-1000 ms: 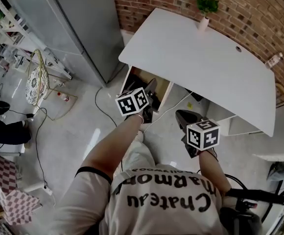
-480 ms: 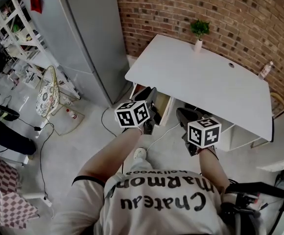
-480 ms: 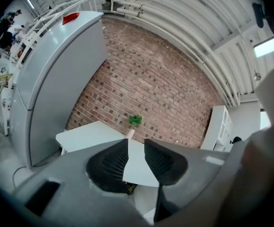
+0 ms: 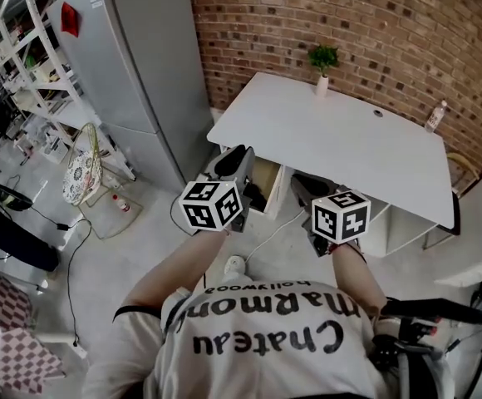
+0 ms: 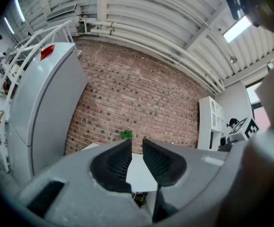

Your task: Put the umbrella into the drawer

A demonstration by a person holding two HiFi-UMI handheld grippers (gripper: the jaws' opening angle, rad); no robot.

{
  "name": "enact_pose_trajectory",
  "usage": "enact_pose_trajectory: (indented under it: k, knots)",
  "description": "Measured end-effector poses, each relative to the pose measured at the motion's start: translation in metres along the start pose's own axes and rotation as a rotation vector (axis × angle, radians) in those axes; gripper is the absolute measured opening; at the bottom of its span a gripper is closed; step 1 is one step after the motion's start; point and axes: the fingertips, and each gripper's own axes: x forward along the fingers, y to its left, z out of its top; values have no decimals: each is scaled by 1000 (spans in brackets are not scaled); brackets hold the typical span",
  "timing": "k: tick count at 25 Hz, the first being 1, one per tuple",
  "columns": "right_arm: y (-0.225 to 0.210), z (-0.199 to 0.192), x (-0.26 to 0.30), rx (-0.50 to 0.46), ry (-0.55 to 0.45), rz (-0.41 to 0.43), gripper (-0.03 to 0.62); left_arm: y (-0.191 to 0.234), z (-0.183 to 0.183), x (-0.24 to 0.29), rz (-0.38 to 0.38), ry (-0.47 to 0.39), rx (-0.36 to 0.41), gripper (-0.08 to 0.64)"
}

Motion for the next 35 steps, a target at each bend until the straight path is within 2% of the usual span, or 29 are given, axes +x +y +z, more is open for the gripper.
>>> enact_pose_trajectory:
  k: [4,8,11,15,19,22,26,31,35]
  knots:
    - [9,-11,-13,11,-19,16,14,-15,-1,-31,13,-32,13,37]
    - [23,-32,-29,15,7,40,14,-26,-23,-68,65,-22,-59,18]
    - [30,-41,-41,30,21,63,14,-35,-43,-86,82,23,-112,15]
    - [37,-51,-55,103,22,82,14,-53,-66,-112,78,105,-84,15]
    - [41,-67,-63,132,46,59,14,-54,-85,-135,103,177,-16,15]
    - [40,-85,-64,148,82,26,14,-45,-98,-147,132,202,-43,15]
    - [47,-106,-66,173,107,6,14,-45,-112,-159,126,219,-71,15]
    - [62,-104,-67,155,80,-28,14,-42,-116,-175,109,227,-82,15]
    - [85,-102,-68,160,63,-55,14,-40,-110,-199,76,246,-55,15]
